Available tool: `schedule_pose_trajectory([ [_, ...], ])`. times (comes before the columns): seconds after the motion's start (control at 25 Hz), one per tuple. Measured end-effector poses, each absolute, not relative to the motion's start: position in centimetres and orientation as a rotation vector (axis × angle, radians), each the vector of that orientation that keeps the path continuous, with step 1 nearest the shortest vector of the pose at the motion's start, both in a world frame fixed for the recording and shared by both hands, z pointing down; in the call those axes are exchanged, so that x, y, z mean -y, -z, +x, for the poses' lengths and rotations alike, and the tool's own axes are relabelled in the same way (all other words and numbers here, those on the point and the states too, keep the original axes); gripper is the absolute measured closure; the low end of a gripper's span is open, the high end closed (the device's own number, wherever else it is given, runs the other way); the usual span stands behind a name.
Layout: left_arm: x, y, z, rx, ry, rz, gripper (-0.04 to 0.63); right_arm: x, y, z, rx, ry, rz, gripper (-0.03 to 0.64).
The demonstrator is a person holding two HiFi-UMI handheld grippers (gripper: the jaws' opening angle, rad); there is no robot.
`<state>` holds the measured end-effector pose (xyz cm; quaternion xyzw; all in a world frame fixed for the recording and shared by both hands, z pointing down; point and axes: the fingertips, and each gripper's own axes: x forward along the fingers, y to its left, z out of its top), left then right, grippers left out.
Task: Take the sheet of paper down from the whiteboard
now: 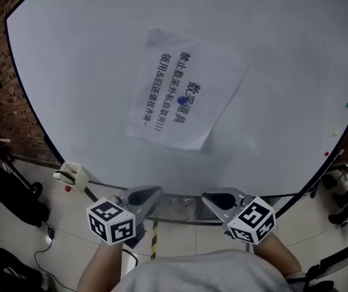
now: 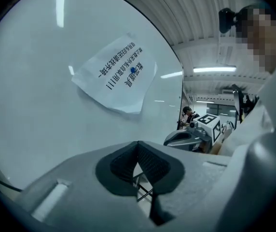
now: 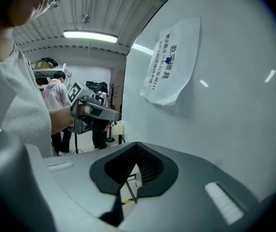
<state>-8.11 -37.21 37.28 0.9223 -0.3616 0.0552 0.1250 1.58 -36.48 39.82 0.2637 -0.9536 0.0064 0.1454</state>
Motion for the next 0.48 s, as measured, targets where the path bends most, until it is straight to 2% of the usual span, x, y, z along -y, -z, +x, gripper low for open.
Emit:
schedule_pose_trajectory([
  [0.24,39.3,-34.6,-11.5,1.079,-0.150,2.728,0.594,38.9,-36.5,-0.4,2.712,0.138,0.907,0.618],
  [0.48,41.7,-32.2,-14.2,1.088,-0.122,2.809,0.594,40.1,-35.6,-2.4,2.682,0.146,0.998,0.618],
])
